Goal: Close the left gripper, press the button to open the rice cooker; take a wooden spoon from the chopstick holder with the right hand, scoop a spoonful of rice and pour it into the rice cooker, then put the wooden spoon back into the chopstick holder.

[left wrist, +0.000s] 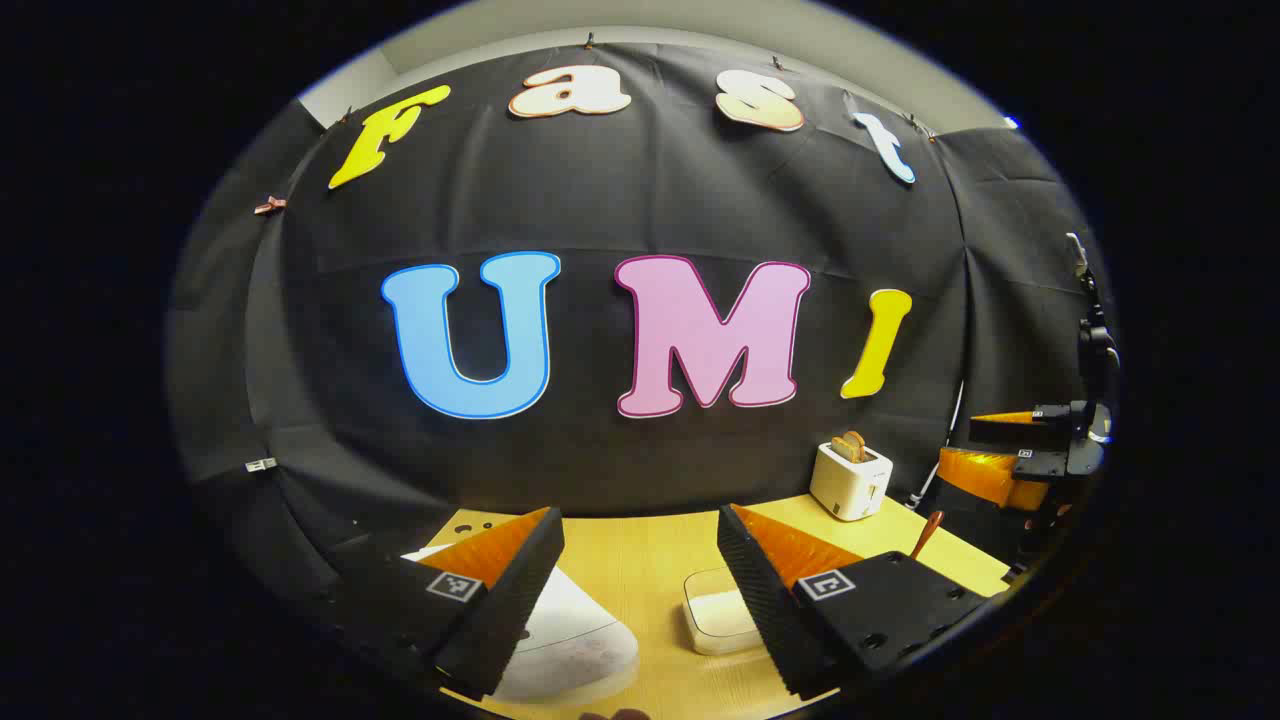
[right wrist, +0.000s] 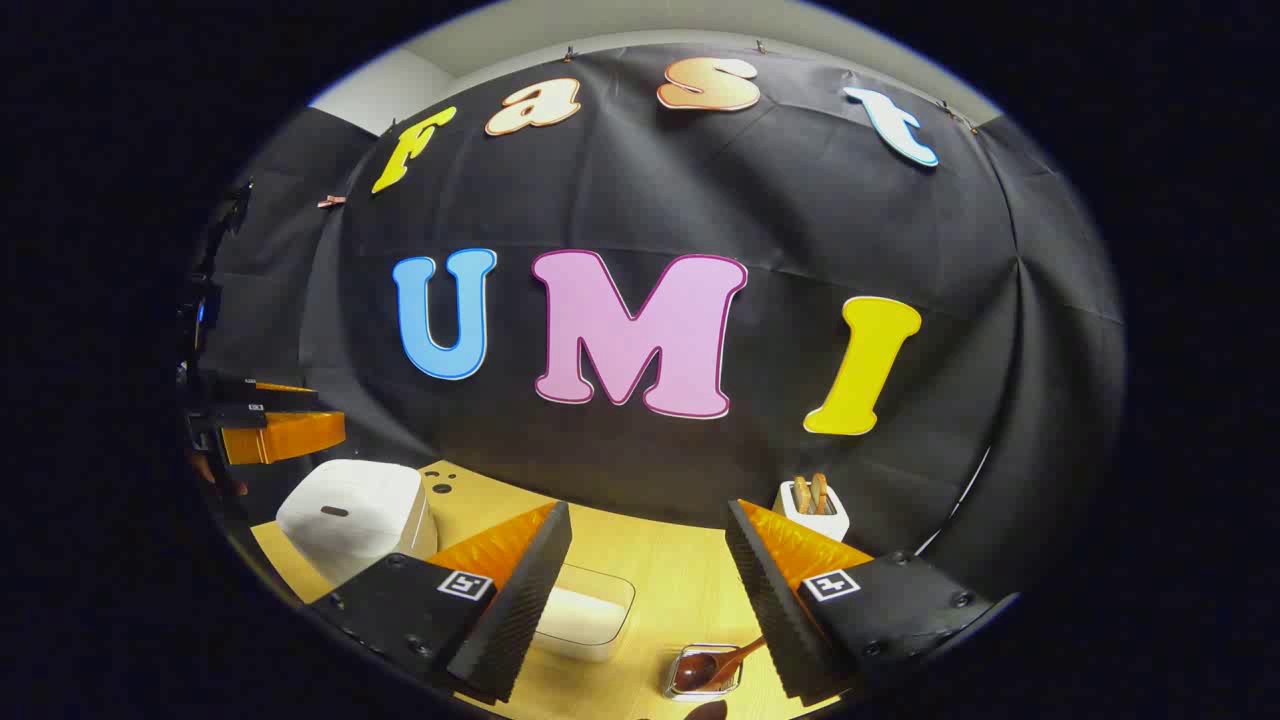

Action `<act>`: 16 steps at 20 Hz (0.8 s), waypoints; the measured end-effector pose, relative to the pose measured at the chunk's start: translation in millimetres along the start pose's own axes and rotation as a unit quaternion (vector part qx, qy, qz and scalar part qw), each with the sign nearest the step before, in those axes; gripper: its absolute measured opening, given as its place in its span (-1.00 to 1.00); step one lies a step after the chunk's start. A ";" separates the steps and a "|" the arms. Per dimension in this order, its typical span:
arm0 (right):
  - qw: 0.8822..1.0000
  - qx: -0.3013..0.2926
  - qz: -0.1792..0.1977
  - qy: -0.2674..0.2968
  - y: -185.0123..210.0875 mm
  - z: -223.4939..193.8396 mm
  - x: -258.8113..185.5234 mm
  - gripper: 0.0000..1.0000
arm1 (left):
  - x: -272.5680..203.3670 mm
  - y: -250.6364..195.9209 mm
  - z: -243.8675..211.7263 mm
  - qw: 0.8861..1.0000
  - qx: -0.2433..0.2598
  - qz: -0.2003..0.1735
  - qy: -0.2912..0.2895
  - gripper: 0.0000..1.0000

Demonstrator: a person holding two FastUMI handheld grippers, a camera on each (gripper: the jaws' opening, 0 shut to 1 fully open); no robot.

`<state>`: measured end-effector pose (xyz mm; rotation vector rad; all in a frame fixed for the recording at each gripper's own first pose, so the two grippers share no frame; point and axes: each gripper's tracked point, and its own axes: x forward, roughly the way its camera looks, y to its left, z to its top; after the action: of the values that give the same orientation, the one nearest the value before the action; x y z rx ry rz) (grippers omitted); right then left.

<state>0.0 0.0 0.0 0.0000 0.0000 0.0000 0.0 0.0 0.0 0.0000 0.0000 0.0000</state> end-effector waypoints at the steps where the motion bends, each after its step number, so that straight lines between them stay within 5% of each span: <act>1: 1.000 -0.001 0.001 0.000 0.4 -0.5 0.2 0.93 | -0.4 0.3 -0.9 1.000 0.000 0.001 0.000 0.96; 16: 1.000 0.000 0.003 0.002 1.4 -0.6 1.9 0.92 | -3.3 9.7 6.8 1.000 -0.007 0.011 -0.009 0.96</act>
<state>1.9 1.4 -0.6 -0.0008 0.0045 0.0069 -3.3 9.7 6.8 -0.0148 -0.0180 0.0229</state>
